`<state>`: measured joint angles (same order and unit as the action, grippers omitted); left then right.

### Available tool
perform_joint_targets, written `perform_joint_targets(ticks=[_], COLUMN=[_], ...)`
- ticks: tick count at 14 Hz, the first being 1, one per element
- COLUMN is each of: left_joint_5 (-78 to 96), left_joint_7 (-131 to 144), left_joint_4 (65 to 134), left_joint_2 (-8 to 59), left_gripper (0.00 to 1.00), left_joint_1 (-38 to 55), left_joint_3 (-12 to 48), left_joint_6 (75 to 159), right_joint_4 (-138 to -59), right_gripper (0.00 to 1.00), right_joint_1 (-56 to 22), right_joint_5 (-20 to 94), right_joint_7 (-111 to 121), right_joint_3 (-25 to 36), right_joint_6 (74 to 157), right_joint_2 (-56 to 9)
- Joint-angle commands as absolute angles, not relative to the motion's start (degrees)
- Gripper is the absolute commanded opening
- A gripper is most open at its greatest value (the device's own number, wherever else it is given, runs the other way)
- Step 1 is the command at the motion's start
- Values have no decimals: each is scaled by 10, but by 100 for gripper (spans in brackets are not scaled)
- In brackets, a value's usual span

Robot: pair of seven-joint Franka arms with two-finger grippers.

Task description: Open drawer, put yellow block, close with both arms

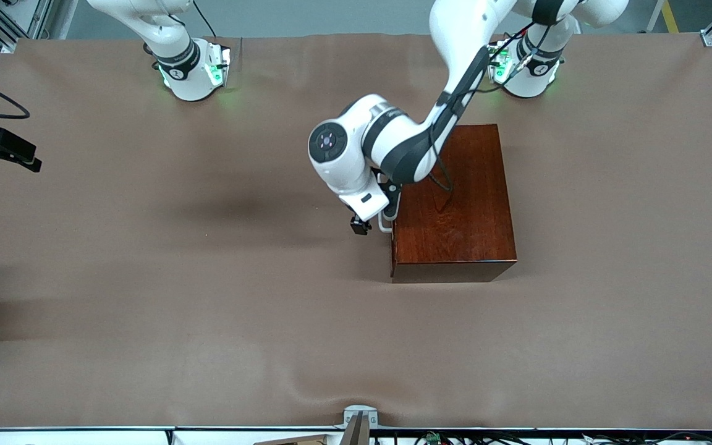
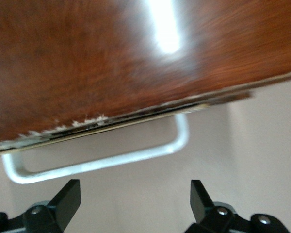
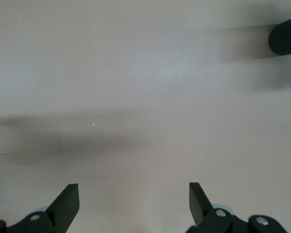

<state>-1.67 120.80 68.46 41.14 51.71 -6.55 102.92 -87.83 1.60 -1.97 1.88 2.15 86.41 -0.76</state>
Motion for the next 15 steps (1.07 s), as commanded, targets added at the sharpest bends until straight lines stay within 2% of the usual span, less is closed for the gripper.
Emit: perform_joint_targets(ticks=[1,6,10,15], left_joint_5=[-23,10,55,59], left_joint_7=[1117,911,698,430], left_joint_4=[712,719,719,739], left_joint_2=[309,211,170,121], left_gripper=[100,100,100,100], left_joint_1=[489,380,272,191], left_joint_3=[-69,-62,-62,-63], left_joint_6=[1004,936,877,783], right_joint_4=[-904,-909,-910,-908], right_gripper=[100,100,100,100], right_joint_1=[25,25,26,25], right_joint_5=[-18,-13,-10,-10], right_joint_7=[25,25,23,23], right_joint_3=[13,13,13,13], right_joint_6=[874,872,871,870], right_joint_2=[16,19,19,19])
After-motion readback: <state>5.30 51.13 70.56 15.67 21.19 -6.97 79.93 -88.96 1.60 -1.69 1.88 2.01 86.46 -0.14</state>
